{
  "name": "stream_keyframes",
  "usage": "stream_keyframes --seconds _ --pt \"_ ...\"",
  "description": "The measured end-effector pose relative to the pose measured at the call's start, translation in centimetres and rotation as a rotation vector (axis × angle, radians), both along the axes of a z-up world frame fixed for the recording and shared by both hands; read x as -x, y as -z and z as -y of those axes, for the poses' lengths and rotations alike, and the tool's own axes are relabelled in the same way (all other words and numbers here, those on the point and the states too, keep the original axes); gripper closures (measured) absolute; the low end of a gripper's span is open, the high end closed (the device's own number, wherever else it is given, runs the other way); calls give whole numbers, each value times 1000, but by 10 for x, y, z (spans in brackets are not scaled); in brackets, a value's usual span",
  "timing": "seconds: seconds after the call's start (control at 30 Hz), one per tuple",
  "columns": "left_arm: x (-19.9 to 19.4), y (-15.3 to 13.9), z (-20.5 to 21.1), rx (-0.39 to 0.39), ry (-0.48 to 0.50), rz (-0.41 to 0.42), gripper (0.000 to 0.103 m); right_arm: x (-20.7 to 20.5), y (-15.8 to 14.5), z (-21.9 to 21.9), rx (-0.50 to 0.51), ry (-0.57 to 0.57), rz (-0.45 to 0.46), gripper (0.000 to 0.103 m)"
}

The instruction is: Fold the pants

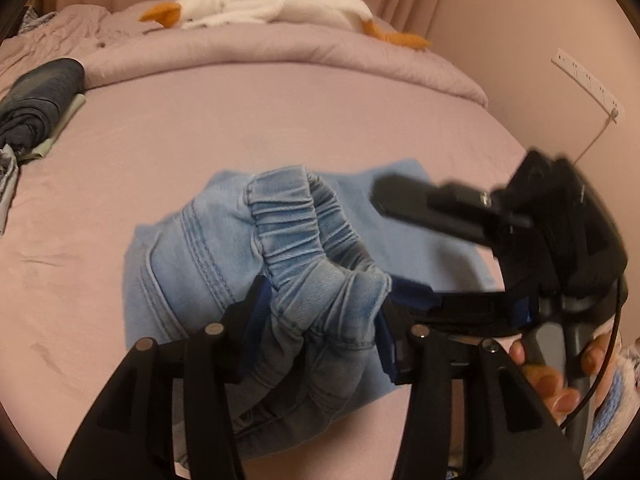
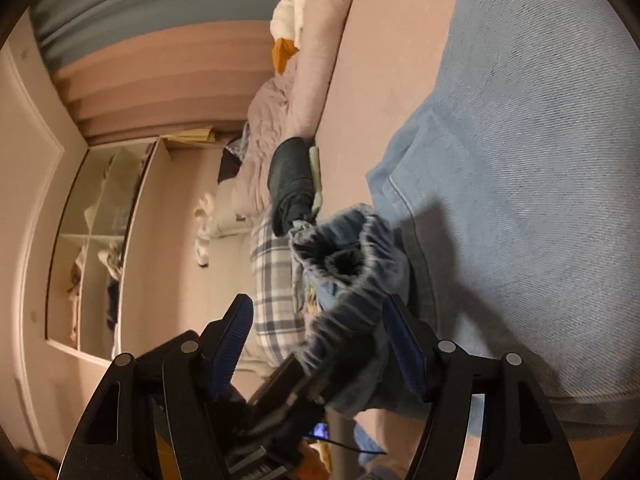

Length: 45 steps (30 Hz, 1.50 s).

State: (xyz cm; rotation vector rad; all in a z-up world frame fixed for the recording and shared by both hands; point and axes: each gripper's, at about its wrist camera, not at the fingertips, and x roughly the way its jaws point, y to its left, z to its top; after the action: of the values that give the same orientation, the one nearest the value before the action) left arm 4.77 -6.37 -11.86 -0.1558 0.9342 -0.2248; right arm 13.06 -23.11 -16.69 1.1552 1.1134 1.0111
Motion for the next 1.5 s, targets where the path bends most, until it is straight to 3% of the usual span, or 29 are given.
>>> stream_keyframes --seconds 0.17,0.3,0.4,0.5,0.67,0.87,1.0,1.27,1.5 --pt "7 2 -2 34 39 -11 36 -5 -1 -1 60 -25 3 34" --pt "16 -1 -10 80 41 -6 33 -7 2 -1 91 -27 -14 34" --pt "27 -4 -24 158 28 -9 31 -7 0 -2 132 -38 -7 34" --pt "41 -5 -42 202 -12 -8 31 -8 -3 -5 189 -49 12 34" --pt "60 -1 -80 201 -151 -19 29 -6 -8 -14 285 -74 33 34" --pt "80 7 -113 241 -271 -30 29 1 -16 -38 520 -132 123 34" --pt "88 10 -121 257 -300 -38 29 6 -21 -46 575 -134 186 57" --pt "91 12 -129 274 -303 -31 29 16 -36 -43 583 -102 270 66" --pt "92 14 -132 282 -314 -44 29 18 -52 -38 560 -75 306 66"
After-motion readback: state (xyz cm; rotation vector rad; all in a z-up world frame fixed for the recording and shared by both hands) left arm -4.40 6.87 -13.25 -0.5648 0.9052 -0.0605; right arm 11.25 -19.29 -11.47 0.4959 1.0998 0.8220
